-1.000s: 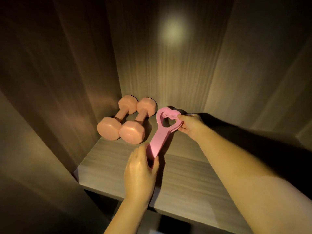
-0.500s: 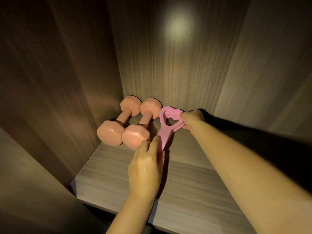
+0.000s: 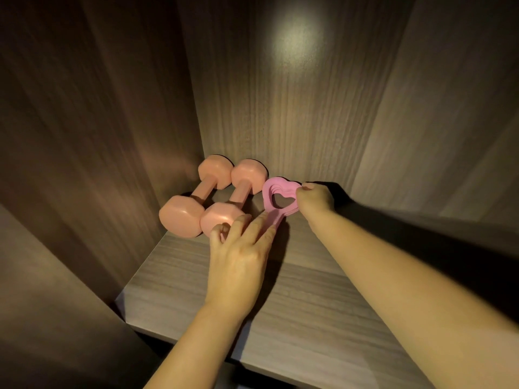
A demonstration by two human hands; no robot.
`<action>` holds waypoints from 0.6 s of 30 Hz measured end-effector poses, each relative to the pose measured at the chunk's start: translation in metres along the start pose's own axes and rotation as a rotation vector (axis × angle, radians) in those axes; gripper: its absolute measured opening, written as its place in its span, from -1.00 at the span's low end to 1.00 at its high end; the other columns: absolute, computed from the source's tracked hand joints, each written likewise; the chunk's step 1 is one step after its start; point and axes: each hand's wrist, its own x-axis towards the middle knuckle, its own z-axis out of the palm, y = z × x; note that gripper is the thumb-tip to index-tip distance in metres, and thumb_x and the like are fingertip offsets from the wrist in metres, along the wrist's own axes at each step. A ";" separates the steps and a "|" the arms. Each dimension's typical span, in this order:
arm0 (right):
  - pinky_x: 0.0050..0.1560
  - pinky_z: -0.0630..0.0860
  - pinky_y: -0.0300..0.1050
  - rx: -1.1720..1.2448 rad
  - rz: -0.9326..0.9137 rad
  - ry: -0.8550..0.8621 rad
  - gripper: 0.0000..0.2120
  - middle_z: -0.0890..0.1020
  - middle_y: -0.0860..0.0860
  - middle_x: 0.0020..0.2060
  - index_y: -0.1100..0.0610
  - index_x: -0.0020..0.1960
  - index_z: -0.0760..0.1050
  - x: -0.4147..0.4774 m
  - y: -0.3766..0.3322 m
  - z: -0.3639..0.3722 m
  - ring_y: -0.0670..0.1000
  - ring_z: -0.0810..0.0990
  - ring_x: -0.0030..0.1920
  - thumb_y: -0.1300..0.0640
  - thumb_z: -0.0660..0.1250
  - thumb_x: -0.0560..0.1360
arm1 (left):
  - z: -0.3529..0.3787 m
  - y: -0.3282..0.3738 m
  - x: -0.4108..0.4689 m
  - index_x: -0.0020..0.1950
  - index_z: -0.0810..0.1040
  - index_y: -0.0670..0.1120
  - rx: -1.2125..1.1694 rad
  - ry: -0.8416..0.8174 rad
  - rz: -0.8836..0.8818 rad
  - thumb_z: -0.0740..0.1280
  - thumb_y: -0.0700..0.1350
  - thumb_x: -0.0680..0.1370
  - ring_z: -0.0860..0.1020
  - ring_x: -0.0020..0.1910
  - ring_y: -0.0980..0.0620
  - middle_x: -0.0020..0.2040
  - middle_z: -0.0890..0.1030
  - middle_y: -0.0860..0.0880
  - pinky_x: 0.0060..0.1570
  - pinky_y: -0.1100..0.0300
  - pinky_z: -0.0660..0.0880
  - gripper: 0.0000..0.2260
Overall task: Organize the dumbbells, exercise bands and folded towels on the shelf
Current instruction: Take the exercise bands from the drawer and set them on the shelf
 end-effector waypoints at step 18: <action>0.51 0.02 0.14 -0.848 -0.314 -0.337 -0.40 0.03 0.07 0.58 0.01 0.59 0.02 -0.098 -0.002 -0.100 0.16 0.00 0.56 -0.05 0.15 0.63 | -0.058 0.021 -0.003 0.48 0.38 -0.07 0.029 -0.368 -0.124 0.39 0.01 0.51 0.27 0.49 -0.20 0.50 0.32 -0.18 0.39 -0.39 0.14 -0.44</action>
